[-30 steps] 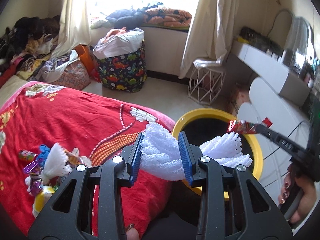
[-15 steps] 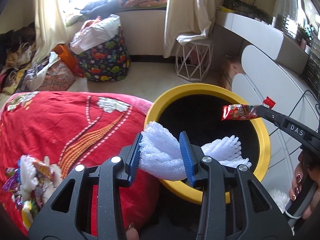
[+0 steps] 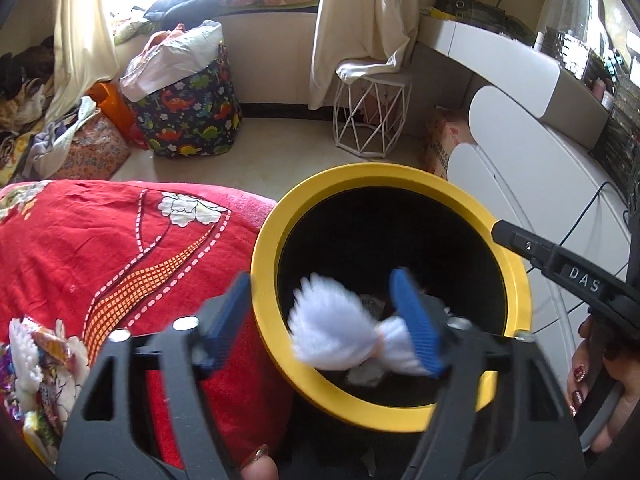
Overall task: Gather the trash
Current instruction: 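Carry the scrubber and wrapper over the yellow bin and open both tools, then move both tools back toward the remaining trash on the bed, then reach both open tools down toward the wrapper pile on the bedspread, then grasp the purple foil wrapper with the left tool while the right tool grasps a green wrapper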
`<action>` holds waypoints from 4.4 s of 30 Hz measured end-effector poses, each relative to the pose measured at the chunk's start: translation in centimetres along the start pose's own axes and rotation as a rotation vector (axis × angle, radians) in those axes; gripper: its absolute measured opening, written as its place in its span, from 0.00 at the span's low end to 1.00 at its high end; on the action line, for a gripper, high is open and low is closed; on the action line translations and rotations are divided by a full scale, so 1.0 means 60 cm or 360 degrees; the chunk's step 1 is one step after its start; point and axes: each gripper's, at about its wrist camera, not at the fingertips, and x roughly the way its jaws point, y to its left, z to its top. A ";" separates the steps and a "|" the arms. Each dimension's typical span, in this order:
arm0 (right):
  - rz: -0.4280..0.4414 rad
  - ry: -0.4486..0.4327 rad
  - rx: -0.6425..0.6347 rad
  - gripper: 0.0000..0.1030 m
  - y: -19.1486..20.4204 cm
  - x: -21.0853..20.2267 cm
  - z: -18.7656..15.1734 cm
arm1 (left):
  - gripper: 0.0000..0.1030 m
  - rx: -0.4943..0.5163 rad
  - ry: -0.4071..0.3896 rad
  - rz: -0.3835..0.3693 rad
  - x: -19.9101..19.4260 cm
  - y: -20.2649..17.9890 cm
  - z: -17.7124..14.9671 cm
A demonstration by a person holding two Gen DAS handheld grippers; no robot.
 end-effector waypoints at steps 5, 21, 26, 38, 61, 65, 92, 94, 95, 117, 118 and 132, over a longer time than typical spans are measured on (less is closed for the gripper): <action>-0.0014 -0.0019 -0.0021 0.45 0.005 -0.005 0.000 | 0.90 -0.0066 -0.0042 -0.0017 -0.017 0.013 -0.001; 0.0003 -0.0100 -0.0154 0.62 0.056 -0.039 0.001 | 0.90 -0.0321 -0.0185 0.0029 -0.099 0.089 -0.007; 0.0046 -0.0116 -0.0183 0.65 0.083 -0.054 -0.004 | 0.90 -0.0380 -0.0255 0.0053 -0.135 0.115 -0.017; 0.0180 -0.0148 -0.0353 0.70 0.167 -0.079 -0.019 | 0.90 -0.0493 -0.0400 0.0132 -0.210 0.178 -0.042; 0.0354 -0.0141 -0.0627 0.75 0.315 -0.101 -0.059 | 0.90 -0.0735 -0.0545 0.0307 -0.294 0.301 -0.082; 0.0394 -0.0136 -0.0696 0.77 0.345 -0.103 -0.072 | 0.90 -0.0783 -0.0565 0.0333 -0.308 0.328 -0.090; 0.0593 0.0084 -0.1001 0.78 0.514 -0.059 -0.172 | 0.90 -0.1128 -0.0538 0.0594 -0.358 0.501 -0.180; 0.0599 0.0104 -0.1009 0.78 0.526 -0.051 -0.177 | 0.90 -0.1160 -0.0519 0.0611 -0.355 0.511 -0.192; 0.0598 0.0109 -0.1010 0.78 0.529 -0.047 -0.179 | 0.90 -0.1177 -0.0509 0.0612 -0.352 0.517 -0.197; 0.0557 0.0476 -0.0913 0.58 0.537 0.049 -0.246 | 0.64 -0.1117 -0.0308 0.0205 -0.269 0.499 -0.234; 0.0566 0.0491 -0.0906 0.58 0.535 0.050 -0.250 | 0.63 -0.1101 -0.0306 0.0173 -0.267 0.493 -0.229; 0.0755 0.0701 -0.0854 0.27 0.531 0.057 -0.291 | 0.47 -0.0903 -0.0142 0.0063 -0.216 0.449 -0.199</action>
